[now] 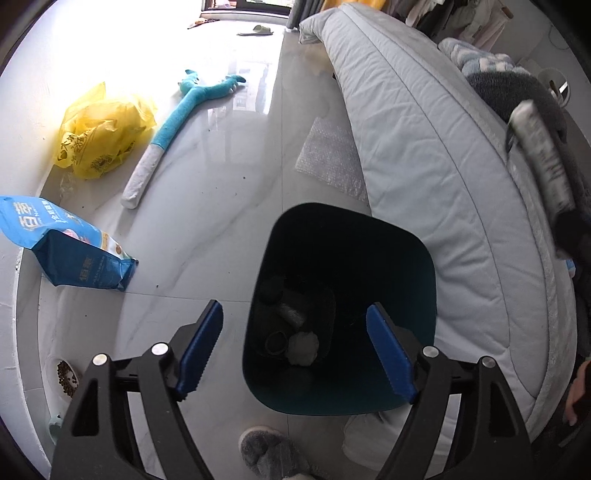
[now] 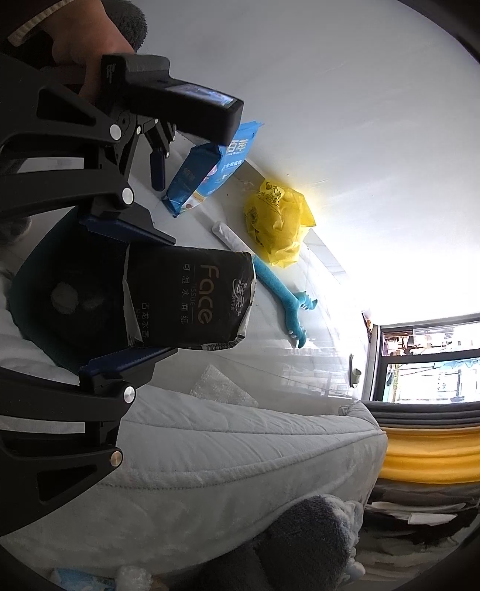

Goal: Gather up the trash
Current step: 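Open the left tool over the bin while the right tool releases the tissue pack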

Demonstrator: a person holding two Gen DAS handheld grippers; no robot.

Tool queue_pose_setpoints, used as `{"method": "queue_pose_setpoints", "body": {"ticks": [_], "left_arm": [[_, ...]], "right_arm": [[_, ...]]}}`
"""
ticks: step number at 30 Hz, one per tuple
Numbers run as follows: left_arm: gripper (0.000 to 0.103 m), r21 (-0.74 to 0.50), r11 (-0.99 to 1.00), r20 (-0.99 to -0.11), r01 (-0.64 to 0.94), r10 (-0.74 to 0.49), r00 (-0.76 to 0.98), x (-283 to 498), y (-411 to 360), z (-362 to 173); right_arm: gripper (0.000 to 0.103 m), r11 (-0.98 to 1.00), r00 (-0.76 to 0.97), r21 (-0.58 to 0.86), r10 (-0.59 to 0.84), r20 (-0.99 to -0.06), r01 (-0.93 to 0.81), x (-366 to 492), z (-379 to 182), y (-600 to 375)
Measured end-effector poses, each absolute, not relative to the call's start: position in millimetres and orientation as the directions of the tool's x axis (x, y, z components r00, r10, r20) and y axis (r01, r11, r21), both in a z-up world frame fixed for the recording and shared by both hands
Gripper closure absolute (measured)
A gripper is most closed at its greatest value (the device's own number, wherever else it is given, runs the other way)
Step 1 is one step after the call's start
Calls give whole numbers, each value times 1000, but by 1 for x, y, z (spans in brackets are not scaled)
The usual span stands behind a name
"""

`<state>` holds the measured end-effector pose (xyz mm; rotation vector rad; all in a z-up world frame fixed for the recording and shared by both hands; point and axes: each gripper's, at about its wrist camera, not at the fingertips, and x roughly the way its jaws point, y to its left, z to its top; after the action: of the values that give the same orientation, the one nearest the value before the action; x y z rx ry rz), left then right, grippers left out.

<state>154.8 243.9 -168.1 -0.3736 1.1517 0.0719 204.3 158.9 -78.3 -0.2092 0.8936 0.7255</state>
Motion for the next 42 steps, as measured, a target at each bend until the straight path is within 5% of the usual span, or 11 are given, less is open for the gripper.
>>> {"method": "queue_pose_setpoints", "body": {"ticks": [34,42], "left_arm": [[11,-232,956,-596,-182,9,803,110,268,-47],[11,-243,957,-561,-158,-5,828,107,261,-36]], "right_arm": [[50,799,157,139,280,-947,-586,218,-189,188],[32,816,163,106,238,-958,-568,219,-192,184]]}}
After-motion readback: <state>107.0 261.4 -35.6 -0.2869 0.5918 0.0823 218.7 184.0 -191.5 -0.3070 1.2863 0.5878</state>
